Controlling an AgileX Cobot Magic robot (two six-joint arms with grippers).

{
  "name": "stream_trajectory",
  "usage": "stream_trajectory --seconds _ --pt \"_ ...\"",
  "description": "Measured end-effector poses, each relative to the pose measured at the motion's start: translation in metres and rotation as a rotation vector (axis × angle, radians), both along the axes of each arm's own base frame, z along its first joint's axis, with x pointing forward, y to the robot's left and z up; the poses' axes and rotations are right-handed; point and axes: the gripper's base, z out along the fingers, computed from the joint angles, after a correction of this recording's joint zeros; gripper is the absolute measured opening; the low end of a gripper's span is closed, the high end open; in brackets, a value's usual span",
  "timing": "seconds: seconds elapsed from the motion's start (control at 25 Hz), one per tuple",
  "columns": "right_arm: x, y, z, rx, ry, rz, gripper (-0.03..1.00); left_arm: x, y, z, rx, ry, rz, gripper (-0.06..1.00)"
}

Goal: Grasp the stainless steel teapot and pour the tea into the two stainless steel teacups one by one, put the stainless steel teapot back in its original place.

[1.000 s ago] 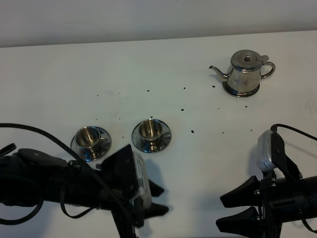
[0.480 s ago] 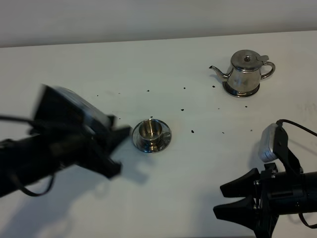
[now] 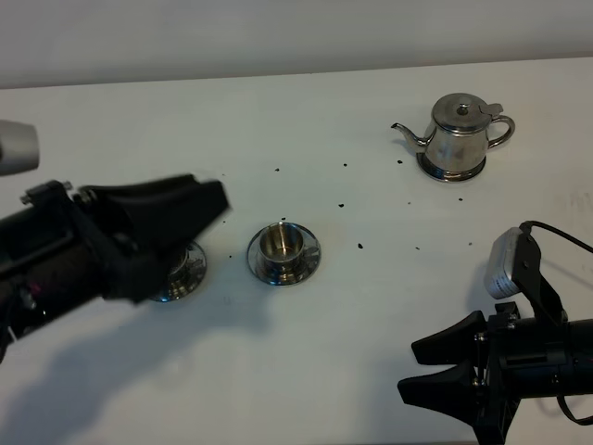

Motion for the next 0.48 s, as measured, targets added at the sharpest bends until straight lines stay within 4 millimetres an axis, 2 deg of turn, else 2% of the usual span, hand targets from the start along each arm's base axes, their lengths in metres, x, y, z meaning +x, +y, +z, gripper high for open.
stream_trajectory --seconds 0.12,0.24,0.36,0.48 --pt "0.0 0.0 0.0 0.0 0.0 0.0 0.51 -0.011 -0.008 0.008 0.033 0.049 -0.158 0.41" --pt "0.0 0.0 0.0 0.0 0.0 -0.001 0.51 -0.018 -0.007 0.015 0.166 0.124 -0.236 0.41" --pt "0.0 0.0 0.0 0.001 0.001 -0.002 0.51 -0.022 0.003 0.015 0.373 0.243 -0.217 0.41" --pt "0.003 0.001 0.001 0.003 -0.009 -0.001 0.51 -0.022 0.024 0.005 0.6 0.395 -0.079 0.41"
